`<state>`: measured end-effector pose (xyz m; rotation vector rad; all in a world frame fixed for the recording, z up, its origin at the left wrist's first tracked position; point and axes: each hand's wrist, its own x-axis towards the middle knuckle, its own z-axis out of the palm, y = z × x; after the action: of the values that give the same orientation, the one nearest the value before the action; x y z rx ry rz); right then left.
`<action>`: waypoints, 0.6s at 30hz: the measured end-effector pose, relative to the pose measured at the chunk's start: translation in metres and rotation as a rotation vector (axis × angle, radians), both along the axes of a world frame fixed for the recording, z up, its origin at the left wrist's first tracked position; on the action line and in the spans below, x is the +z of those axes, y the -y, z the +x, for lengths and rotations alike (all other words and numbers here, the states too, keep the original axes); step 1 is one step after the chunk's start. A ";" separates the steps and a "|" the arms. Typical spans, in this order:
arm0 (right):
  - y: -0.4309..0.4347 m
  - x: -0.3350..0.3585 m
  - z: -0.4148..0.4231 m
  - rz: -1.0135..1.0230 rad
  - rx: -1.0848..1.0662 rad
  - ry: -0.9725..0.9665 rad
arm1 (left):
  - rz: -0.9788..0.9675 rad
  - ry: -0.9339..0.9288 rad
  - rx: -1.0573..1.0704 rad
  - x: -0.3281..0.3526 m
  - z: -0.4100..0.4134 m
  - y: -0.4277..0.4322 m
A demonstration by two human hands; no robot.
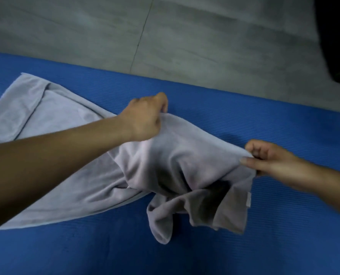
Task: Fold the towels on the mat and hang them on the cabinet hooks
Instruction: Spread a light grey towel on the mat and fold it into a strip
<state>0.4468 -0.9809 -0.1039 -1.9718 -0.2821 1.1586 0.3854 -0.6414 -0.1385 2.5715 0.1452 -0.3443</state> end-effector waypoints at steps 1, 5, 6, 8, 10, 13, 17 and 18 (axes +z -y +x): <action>0.004 0.002 -0.002 0.059 -0.044 0.008 | -0.029 -0.075 -0.124 0.008 0.005 0.020; 0.015 0.005 -0.008 0.241 -0.152 0.070 | -0.414 -0.288 -0.350 0.041 0.027 0.115; 0.021 0.007 -0.004 0.278 -0.204 0.055 | -0.404 -0.281 -0.367 0.043 0.035 0.132; 0.038 0.010 0.006 0.295 -0.246 0.015 | -0.351 -0.246 -0.363 0.041 0.049 0.153; 0.064 0.008 0.014 0.176 -0.134 0.033 | -0.395 -0.248 -0.282 0.036 0.062 0.163; 0.105 -0.009 0.011 -0.104 0.126 0.039 | -0.518 -0.260 -0.202 0.033 0.078 0.167; 0.154 -0.033 0.011 0.026 0.012 -0.054 | -0.632 -0.422 -0.139 0.030 0.097 0.171; 0.167 -0.039 0.014 0.115 -0.094 -0.097 | -0.651 -0.436 -0.111 0.027 0.101 0.173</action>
<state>0.4607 -1.1478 -0.1431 -1.8034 -0.1986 1.1481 0.4862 -0.8142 -0.1112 1.8382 0.0348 -0.8392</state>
